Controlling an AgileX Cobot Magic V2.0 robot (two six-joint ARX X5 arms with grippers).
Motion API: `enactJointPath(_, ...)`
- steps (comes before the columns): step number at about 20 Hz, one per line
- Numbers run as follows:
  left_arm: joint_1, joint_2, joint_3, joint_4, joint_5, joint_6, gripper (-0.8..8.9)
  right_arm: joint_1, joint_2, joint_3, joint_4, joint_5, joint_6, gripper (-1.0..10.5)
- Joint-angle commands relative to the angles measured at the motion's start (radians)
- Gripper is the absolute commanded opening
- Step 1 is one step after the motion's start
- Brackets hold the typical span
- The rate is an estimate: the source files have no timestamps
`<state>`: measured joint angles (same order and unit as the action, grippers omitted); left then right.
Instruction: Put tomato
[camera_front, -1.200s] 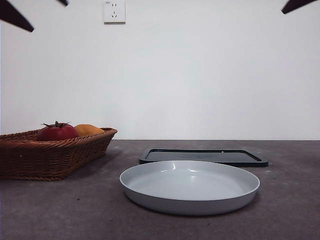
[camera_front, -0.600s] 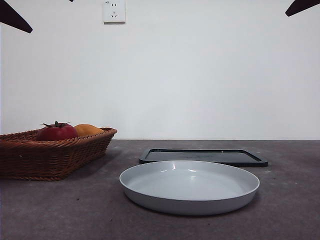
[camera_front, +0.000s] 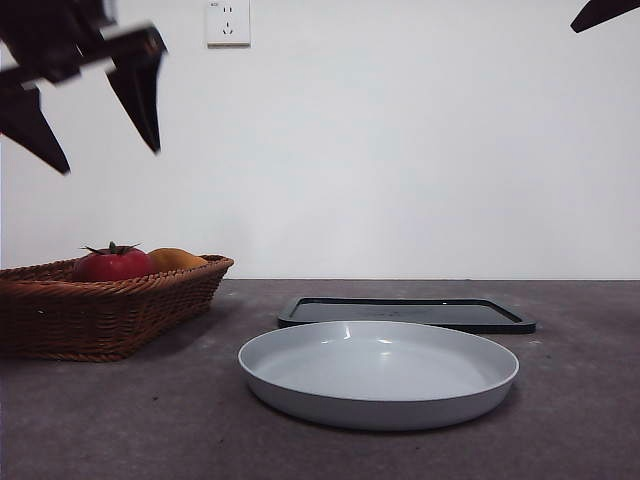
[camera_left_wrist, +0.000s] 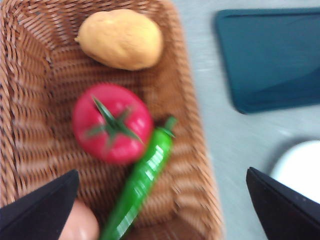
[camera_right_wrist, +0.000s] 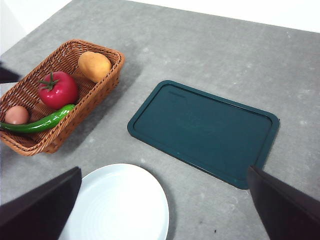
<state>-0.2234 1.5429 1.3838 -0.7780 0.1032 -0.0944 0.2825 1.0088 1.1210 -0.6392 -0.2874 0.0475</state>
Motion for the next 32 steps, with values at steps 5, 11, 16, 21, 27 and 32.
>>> enactJointPath(5, 0.037, 0.251, 0.149, 0.002, -0.015, 0.016, 7.81, 0.005, 0.008, 0.02, 0.01, -0.001, -0.007, 5.9)
enactJointPath(11, 0.06, 0.363, 0.16, 0.023, -0.061, 0.062, 7.82, 0.005, 0.008, 0.02, 0.01, -0.001, -0.007, 5.9)
enactJointPath(16, 0.06, 0.404, 0.16, 0.07, -0.024, 0.065, 7.81, 0.005, 0.008, 0.02, 0.01, -0.001, -0.007, 5.9)
enactJointPath(21, 0.06, 0.426, 0.16, 0.087, -0.024, 0.064, 7.75, 0.005, 0.008, 0.02, 0.01, -0.001, -0.007, 5.9)
enactJointPath(27, 0.06, 0.45, 0.16, 0.089, -0.024, 0.064, 7.06, 0.005, 0.008, 0.02, 0.01, -0.001, -0.007, 5.9)
enactJointPath(32, 0.06, 0.476, 0.16, 0.087, -0.024, 0.059, 4.91, 0.005, 0.008, 0.02, 0.01, -0.001, -0.007, 5.9)
